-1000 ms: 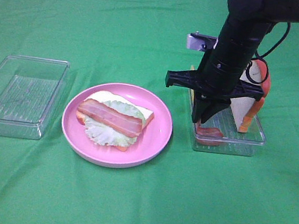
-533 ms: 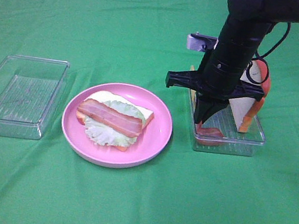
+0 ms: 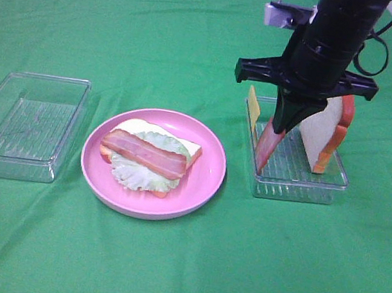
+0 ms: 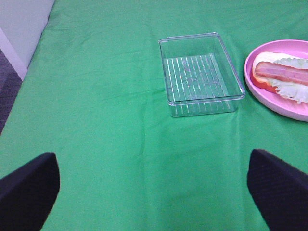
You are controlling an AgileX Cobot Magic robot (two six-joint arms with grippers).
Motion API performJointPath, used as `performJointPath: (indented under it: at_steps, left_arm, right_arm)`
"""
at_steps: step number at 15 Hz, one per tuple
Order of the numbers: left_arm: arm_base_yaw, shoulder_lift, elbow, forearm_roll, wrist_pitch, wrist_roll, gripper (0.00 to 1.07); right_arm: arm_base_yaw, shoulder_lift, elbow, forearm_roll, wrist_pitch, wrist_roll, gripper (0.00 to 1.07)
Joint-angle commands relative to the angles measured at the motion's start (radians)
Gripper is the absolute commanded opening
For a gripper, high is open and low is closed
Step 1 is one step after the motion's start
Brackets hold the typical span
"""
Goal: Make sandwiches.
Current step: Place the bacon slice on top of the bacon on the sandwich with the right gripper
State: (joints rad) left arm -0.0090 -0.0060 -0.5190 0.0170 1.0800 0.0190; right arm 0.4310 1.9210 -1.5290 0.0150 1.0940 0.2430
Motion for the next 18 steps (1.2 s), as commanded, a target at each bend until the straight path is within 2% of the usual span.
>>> performJointPath:
  at_steps: [1, 5, 7, 10, 11, 13, 18]
  left_arm:
    - [0.001, -0.014, 0.001, 0.001, -0.005, -0.005, 1.0]
    - [0.001, -0.014, 0.001, 0.001, -0.005, -0.005, 1.0]
    - [0.001, -0.014, 0.001, 0.001, -0.005, -0.005, 1.0]
    - [0.001, -0.014, 0.001, 0.001, -0.005, -0.005, 1.0]
    - [0.001, -0.014, 0.001, 0.001, -0.005, -0.005, 1.0]
    - [0.001, -0.014, 0.001, 0.001, -0.005, -0.005, 1.0]
    - [0.001, -0.014, 0.001, 0.001, -0.005, -0.005, 1.0]
  right_arm:
    - [0.0, -0.084, -0.001, -0.015, 0.064, -0.034, 0.0]
    - [0.024, -0.209, -0.001, -0.006, 0.082, -0.048, 0.0]
    - [0.11, -0.226, -0.001, 0.004, 0.044, -0.054, 0.0]
    - [0.216, -0.178, -0.001, 0.04, -0.058, -0.054, 0.0]
    - [0.227, -0.168, -0.001, 0.05, -0.078, -0.054, 0.0]
    - [0.281, -0.098, -0.001, 0.133, -0.166, -0.063, 0.0]
    - [0.351, 0.014, -0.001, 0.297, -0.307, -0.161, 0.0]
